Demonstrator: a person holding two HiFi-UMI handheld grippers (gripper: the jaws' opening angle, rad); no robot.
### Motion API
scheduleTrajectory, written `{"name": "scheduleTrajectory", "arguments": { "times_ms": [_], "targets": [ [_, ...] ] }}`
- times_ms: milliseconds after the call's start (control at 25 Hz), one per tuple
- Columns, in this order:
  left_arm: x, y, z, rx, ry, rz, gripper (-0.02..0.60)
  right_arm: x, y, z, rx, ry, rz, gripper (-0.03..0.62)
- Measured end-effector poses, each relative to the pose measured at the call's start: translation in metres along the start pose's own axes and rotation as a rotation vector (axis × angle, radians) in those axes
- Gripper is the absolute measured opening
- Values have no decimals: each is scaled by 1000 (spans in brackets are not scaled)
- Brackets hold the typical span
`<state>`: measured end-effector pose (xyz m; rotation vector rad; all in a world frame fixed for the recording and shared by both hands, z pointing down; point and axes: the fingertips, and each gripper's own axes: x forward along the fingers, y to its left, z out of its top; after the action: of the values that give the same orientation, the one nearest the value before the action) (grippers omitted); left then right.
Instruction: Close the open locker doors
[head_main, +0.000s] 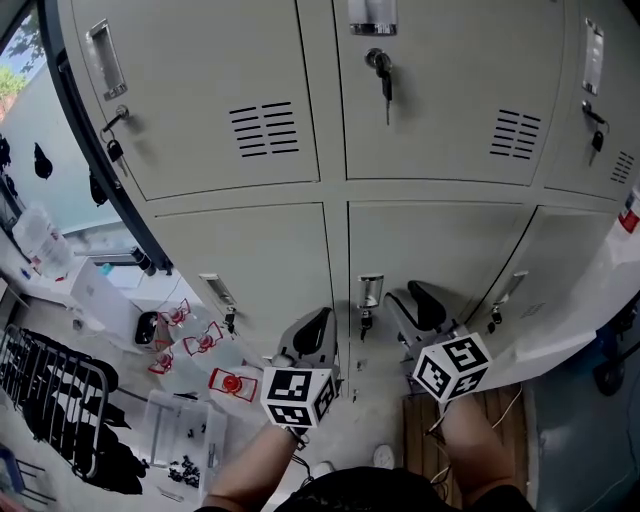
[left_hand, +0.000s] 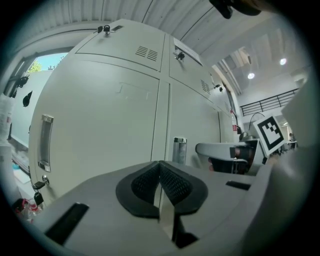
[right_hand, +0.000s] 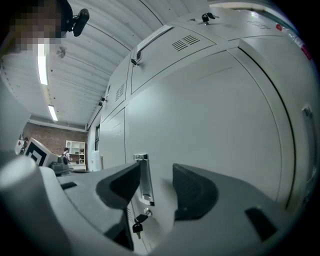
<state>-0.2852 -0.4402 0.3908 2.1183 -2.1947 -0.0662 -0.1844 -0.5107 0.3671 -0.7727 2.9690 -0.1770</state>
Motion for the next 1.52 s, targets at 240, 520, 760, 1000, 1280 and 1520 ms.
{"name": "scheduleTrajectory", "arguments": {
  "times_ms": [240, 520, 760, 1000, 1280, 1520],
  "targets": [
    [-5, 5, 1, 0, -1, 12, 3, 5, -2, 1, 9, -8, 3, 190],
    [-8, 5, 1, 0, 1, 0, 3, 5, -2, 1, 9, -14, -2, 190],
    [-12, 2, 1, -1, 6, -27, 2, 5, -2, 2, 13, -15, -9, 190],
    [-15, 0, 2, 6, 8, -47, 3, 2, 0, 3, 13, -21, -21, 190],
    [-18, -6, 4, 13, 9, -75, 3, -5, 2, 3, 7, -19, -36, 190],
    [-23, -11, 7, 14, 3, -100, 3, -11, 8, 3, -6, -14, -32, 189]
  ]
}}
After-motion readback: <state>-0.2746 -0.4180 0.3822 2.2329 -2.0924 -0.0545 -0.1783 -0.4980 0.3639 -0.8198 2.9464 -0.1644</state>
